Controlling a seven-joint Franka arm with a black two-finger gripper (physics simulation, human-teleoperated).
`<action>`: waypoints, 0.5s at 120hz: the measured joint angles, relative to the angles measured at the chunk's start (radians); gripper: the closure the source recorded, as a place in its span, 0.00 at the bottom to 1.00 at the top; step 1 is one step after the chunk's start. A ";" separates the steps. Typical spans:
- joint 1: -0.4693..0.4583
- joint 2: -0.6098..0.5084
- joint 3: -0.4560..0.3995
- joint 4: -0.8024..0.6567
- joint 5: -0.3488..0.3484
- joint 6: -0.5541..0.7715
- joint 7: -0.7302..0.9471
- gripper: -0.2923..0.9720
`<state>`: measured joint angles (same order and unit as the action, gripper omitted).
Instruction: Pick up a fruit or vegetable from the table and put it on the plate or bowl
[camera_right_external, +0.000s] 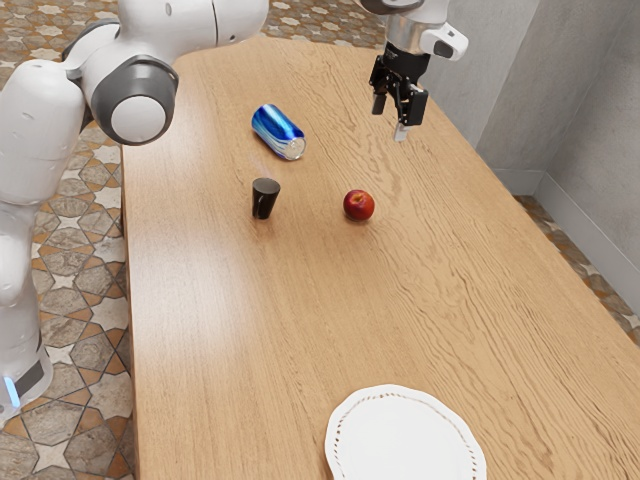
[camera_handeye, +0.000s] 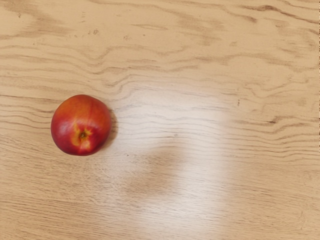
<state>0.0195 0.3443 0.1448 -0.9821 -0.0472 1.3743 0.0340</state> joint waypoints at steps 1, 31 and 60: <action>0.000 0.000 0.000 0.000 0.000 0.000 0.000 0.23; -0.016 -0.044 -0.096 0.010 -0.009 -0.016 0.003 0.23; -0.030 -0.047 -0.208 0.009 -0.010 -0.032 -0.002 0.23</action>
<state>-0.0106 0.2970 -0.0634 -0.9735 -0.0573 1.3422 0.0320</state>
